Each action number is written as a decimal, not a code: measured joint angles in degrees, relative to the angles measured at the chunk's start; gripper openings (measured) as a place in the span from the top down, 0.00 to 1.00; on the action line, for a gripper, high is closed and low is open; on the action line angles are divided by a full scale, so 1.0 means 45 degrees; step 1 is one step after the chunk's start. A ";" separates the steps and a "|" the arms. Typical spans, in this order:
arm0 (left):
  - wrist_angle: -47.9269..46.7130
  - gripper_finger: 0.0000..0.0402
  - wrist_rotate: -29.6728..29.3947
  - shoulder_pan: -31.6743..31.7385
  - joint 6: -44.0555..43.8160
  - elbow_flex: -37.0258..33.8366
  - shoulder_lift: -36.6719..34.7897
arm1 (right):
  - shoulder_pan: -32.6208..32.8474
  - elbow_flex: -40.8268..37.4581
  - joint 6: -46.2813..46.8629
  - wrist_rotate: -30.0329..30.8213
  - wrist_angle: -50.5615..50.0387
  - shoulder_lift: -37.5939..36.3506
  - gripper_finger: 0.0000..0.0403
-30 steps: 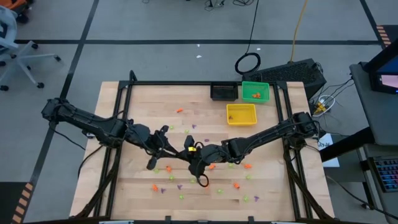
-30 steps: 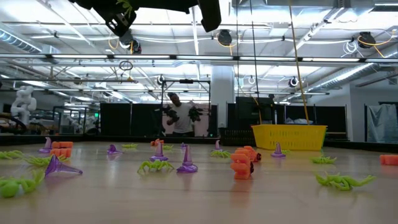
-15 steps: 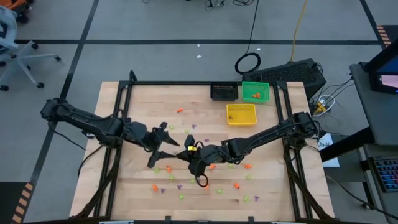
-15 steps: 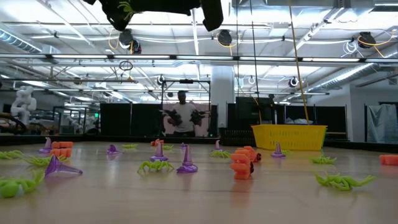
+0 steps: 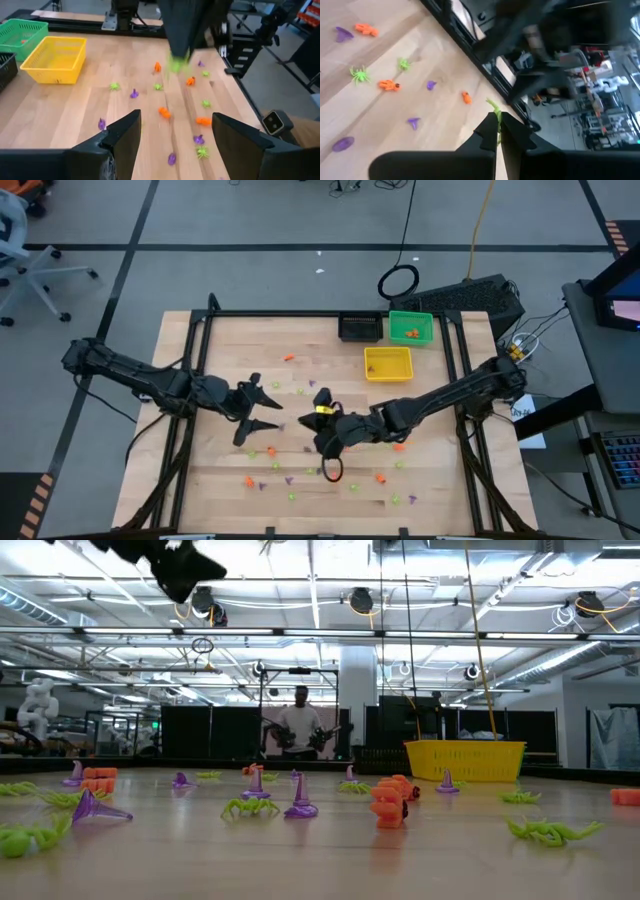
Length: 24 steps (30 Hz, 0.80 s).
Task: Sort Halloween decoration
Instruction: Put the green spider toy into the black basket
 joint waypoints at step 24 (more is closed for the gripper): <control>0.1314 0.40 -0.2527 -0.0408 -0.0239 -0.2097 0.0010 | -0.6844 0.0000 0.5254 -0.1752 -0.4363 -0.2769 1.00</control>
